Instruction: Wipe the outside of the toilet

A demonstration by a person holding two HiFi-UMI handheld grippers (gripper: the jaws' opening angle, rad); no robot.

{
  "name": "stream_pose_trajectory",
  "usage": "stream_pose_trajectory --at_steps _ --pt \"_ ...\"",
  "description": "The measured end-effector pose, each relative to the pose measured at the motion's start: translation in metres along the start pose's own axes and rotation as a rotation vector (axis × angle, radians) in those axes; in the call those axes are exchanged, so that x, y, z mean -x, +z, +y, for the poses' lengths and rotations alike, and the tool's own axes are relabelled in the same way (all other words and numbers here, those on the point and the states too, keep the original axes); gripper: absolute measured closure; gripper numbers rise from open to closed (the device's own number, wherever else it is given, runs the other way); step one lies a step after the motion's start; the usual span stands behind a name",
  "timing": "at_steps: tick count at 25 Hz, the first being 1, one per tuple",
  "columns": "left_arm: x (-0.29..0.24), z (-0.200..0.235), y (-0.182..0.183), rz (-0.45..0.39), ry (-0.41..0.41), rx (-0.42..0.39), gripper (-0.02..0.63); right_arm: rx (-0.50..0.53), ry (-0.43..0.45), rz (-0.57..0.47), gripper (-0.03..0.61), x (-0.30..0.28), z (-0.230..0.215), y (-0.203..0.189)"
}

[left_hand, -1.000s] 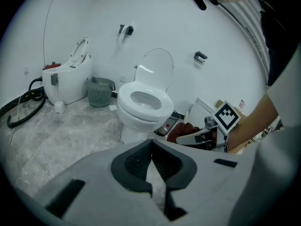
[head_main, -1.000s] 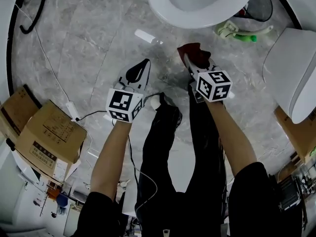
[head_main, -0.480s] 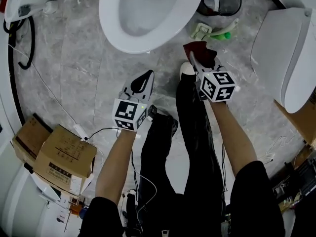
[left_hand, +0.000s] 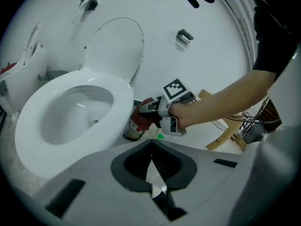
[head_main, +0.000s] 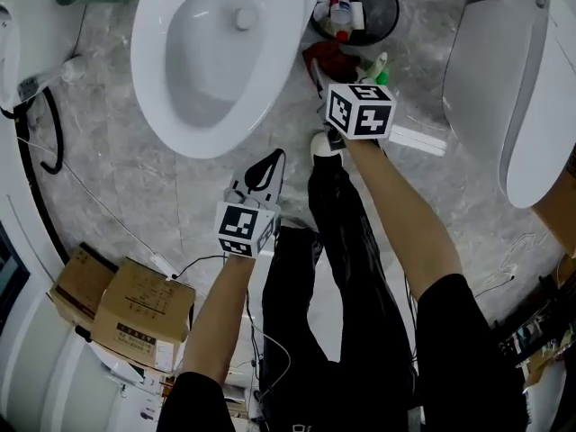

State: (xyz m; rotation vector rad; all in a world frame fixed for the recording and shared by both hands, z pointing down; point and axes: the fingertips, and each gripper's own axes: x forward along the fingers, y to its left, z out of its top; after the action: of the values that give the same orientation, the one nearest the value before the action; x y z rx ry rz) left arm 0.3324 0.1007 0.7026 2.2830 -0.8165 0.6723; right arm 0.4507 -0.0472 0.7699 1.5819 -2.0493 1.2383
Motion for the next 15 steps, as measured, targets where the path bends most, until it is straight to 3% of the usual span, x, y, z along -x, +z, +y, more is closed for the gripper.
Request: stream_pose_trajectory --at_steps 4,9,11,15 --pt "-0.026 0.004 0.009 0.017 0.003 0.015 0.604 -0.114 -0.037 0.002 0.499 -0.042 -0.029 0.013" --pt "-0.044 -0.001 0.008 0.028 -0.03 0.006 0.604 -0.121 -0.01 -0.018 0.506 -0.074 -0.038 0.02" --pt "-0.044 0.002 0.007 0.019 -0.032 -0.007 0.604 -0.082 0.014 -0.009 0.508 -0.08 -0.033 0.017" --pt "-0.032 0.014 0.001 -0.012 -0.019 -0.01 0.604 0.099 0.037 0.048 0.509 -0.079 -0.024 -0.004"
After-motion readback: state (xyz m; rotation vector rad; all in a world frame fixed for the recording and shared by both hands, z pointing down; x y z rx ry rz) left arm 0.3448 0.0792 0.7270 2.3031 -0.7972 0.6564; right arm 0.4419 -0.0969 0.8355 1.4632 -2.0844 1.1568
